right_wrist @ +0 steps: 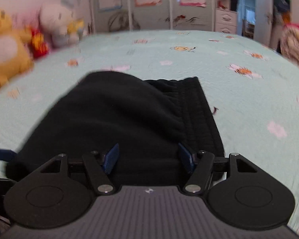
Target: Fold clothes
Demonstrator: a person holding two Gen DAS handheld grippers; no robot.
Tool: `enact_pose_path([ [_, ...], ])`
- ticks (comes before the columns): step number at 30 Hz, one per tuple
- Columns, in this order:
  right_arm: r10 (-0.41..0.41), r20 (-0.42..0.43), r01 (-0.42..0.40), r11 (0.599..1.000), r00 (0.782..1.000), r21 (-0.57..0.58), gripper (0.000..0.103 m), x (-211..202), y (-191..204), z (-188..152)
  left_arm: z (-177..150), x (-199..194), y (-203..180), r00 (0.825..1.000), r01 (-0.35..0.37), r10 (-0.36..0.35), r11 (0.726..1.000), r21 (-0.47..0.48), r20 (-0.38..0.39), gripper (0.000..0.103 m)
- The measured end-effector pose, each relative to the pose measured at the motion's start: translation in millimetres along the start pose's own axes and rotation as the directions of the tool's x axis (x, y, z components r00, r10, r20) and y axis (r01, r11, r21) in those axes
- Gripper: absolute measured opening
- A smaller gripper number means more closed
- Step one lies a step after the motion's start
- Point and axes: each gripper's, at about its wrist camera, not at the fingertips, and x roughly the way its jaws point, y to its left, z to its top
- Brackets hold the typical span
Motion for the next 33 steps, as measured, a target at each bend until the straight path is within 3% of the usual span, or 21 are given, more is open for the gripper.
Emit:
enact_pose_path([
  [2,0.000,0.044,-0.002,0.999,0.999,0.034,0.067,-16,4,5,6,1,-6,1.000,0.000,0.000,1.000,0.027,0.013,0.094],
  [4,-0.003,0.102,0.006,1.000,0.995,-0.022,0.067,-17,14,19,12,3,-12,1.000,-0.002,0.001,0.999,0.051,0.023,0.094],
  [8,0.005,0.149,-0.002,1.000,0.989,-0.021,0.068,17,19,54,18,27,-17,0.999,-0.031,0.032,0.999,0.039,-0.023,0.094],
  [12,0.001,0.083,-0.004,0.999,0.997,0.039,0.067,77,-1,80,8,47,-14,0.991,-0.070,0.073,0.997,0.029,-0.112,0.094],
  [16,-0.164,-0.018,0.164,0.969,0.986,0.186,0.059,117,-43,87,3,39,-8,0.990,-0.075,0.076,0.997,0.016,-0.116,0.093],
  [19,-0.039,0.048,0.021,0.944,0.998,0.328,0.056,100,-58,94,7,34,-10,0.993,-0.076,0.078,0.997,0.025,-0.092,0.093],
  [23,-0.064,-0.001,0.063,0.976,0.998,0.209,0.056,117,-41,102,6,35,-12,0.991,-0.079,0.081,0.996,0.032,-0.102,0.093],
  [26,-0.151,-0.105,0.174,0.949,0.983,0.261,0.052,146,-65,101,6,33,-14,0.990,-0.083,0.087,0.996,0.037,-0.107,0.093],
  [28,-0.138,-0.036,0.143,0.934,0.990,0.328,0.052,127,-71,100,10,23,-14,0.993,-0.090,0.093,0.995,0.038,-0.077,0.093],
  [31,-0.191,0.078,0.173,0.966,0.978,0.193,0.052,87,-37,99,19,13,-9,0.994,-0.094,0.094,0.996,0.003,-0.051,0.093],
  [33,-0.191,0.107,0.174,0.973,0.976,0.151,0.053,63,-24,94,26,9,-8,0.994,-0.103,0.102,0.994,-0.022,-0.043,0.093],
])
